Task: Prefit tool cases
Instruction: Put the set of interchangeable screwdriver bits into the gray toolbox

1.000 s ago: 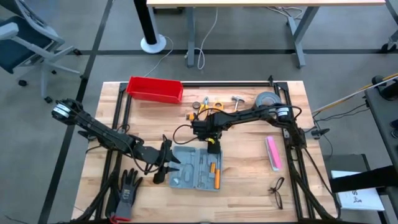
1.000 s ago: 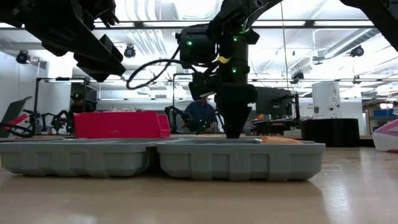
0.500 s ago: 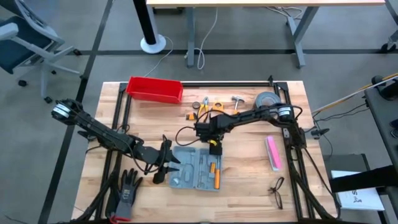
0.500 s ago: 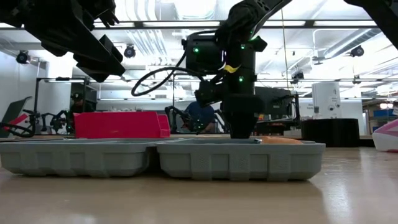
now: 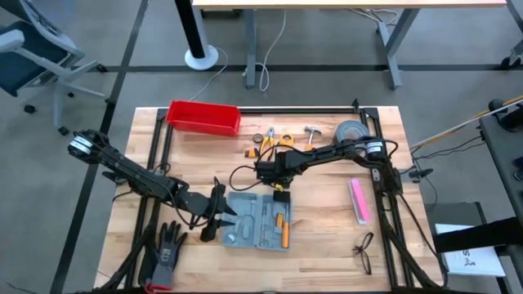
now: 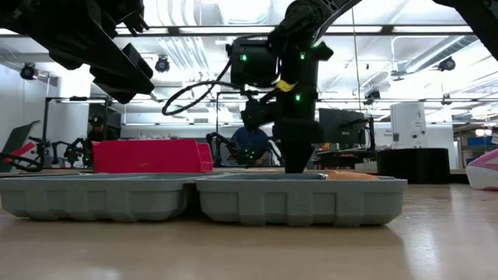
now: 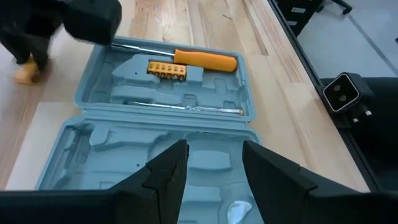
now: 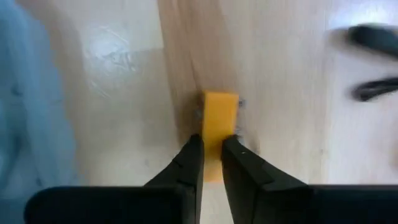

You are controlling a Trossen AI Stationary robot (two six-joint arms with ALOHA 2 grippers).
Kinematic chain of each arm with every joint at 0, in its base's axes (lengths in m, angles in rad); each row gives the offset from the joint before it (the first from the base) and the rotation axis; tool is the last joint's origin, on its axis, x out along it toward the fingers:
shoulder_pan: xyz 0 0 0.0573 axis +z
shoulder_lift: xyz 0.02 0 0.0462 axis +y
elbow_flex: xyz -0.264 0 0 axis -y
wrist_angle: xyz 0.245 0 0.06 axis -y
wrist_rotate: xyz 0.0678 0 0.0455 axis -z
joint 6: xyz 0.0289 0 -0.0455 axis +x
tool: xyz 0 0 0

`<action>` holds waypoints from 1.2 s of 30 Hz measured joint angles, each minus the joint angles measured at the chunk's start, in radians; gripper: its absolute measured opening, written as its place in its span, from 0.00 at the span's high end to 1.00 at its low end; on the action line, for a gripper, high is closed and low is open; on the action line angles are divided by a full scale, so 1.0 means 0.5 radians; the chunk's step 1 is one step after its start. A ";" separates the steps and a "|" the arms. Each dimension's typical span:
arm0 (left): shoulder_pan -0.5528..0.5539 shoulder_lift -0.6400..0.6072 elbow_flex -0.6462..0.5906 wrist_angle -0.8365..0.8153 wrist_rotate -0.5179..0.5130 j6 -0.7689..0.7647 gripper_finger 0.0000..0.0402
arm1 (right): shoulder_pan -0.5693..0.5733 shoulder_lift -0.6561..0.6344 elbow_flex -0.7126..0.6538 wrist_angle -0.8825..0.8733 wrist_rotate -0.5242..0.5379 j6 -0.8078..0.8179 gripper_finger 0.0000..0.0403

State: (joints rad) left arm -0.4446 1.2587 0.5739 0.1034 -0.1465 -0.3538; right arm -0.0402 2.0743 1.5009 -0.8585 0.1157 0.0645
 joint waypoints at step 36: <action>0.000 0.000 0.000 0.018 0.000 0.001 0.60 | -0.038 0.017 0.076 0.023 -0.024 0.305 0.64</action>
State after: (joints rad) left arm -0.4446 1.2587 0.5739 0.1123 -0.1463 -0.3534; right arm -0.0591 2.0829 1.5391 -0.8468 0.1037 0.2168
